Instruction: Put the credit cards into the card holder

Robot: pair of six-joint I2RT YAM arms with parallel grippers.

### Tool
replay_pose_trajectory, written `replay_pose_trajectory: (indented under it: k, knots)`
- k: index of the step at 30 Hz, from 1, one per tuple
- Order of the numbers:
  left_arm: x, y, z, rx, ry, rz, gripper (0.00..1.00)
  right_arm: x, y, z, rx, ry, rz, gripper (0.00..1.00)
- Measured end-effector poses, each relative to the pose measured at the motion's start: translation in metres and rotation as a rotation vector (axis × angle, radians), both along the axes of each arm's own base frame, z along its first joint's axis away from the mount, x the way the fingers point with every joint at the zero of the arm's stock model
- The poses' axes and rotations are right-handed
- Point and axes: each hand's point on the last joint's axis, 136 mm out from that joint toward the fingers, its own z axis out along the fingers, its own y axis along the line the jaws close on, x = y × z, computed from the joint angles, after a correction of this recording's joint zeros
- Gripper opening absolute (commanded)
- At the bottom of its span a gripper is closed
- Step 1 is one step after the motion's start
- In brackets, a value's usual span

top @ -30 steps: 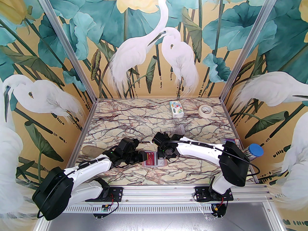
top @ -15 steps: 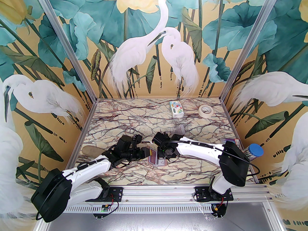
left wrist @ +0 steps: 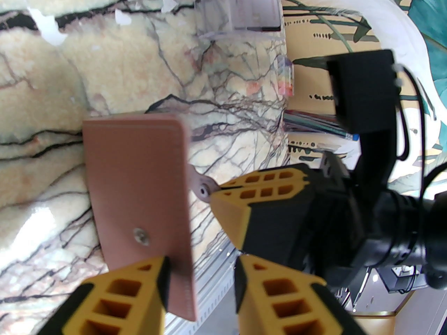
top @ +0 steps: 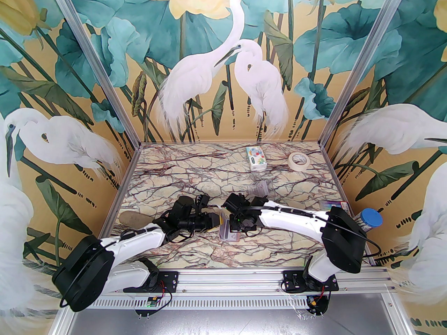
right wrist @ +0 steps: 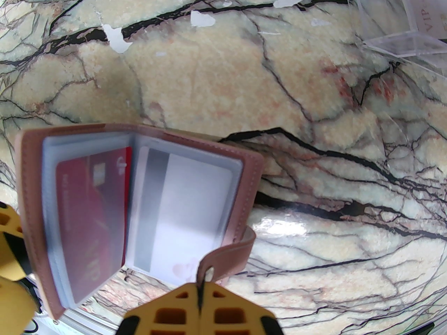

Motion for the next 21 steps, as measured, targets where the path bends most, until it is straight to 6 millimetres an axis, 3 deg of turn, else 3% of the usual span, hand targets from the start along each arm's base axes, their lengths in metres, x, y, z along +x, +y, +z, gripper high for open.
replay_pose_trajectory:
  k: [12, 18, 21]
  knots:
    - [-0.007, -0.016, -0.014, 0.004, 0.016, -0.048, 0.14, -0.003, -0.006, 0.002, 0.012, -0.005, -0.003, 0.00]
    - [-0.013, -0.028, -0.023, 0.020, 0.031, -0.083, 0.14, -0.003, -0.010, 0.004, 0.018, -0.009, -0.011, 0.00]
    - [-0.016, -0.032, -0.031, 0.041, 0.045, -0.094, 0.20, -0.002, -0.012, 0.005, 0.022, -0.012, -0.017, 0.00]
